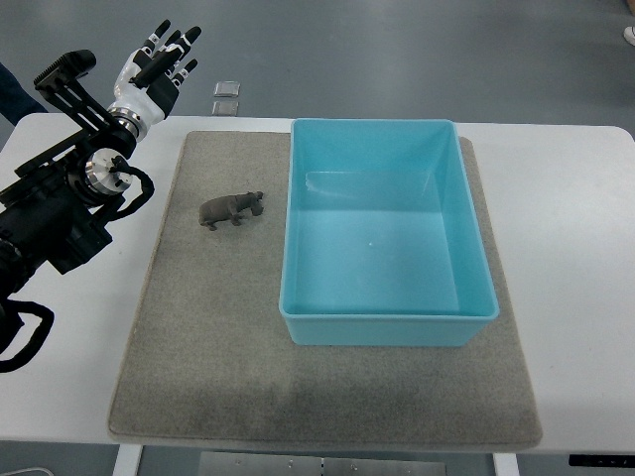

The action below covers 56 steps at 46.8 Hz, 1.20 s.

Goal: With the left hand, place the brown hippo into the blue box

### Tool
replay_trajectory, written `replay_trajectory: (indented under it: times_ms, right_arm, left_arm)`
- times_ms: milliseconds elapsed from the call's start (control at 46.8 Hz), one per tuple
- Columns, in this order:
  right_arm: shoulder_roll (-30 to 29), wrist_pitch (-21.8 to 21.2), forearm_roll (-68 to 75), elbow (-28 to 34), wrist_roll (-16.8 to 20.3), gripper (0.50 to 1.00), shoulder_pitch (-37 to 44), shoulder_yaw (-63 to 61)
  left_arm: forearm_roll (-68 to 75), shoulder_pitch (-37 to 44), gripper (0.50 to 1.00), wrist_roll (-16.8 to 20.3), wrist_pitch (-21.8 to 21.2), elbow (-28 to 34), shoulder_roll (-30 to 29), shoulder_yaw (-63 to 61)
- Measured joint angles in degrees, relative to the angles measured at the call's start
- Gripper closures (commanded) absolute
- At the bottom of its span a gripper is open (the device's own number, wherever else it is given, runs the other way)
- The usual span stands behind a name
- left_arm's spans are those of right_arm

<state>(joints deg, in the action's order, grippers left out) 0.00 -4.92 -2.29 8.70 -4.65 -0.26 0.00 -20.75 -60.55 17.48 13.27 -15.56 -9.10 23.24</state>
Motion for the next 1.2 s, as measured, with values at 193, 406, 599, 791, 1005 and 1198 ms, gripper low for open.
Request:
replay_trajectory:
  times_ms: [193,406,599,791,1005,1198]
  right_arm:
    - [0.00,0.00,0.00,0.00,0.00,0.564,0.00,0.00]
    - [0.00,0.00,0.00,0.00,0.00,0.564,0.00,0.00]
    - [0.00,0.00,0.00,0.00,0.00,0.564,0.00,0.00]
    - [0.00,0.00,0.00,0.00,-0.01,0.564,0.00,0.00]
    - [0.00,0.00,0.00,0.00,-0.01,0.564,0.00,0.00]
    - [0.00,0.00,0.00,0.00,-0.01,0.564,0.00,0.00]
  left_arm:
    - [-0.01,0.00,0.506,0.00,0.00,0.00,0.05,0.04]
    - [-0.04,0.00,0.506,0.00,0.00,0.00,0.13,-0.02]
    - [0.00,-0.06,0.506,0.01,0.00,0.00,0.14,-0.03]
    - [0.00,-0.06,0.506,0.02,0.00,-0.12,0.10,-0.35]
    - [0.30,-0.09,0.506,0.02,0.09,-0.69,-0.32,-0.73]
    - [1.28,-0.17,0.506,-0.07,0.09,-0.94,-0.62,-1.96]
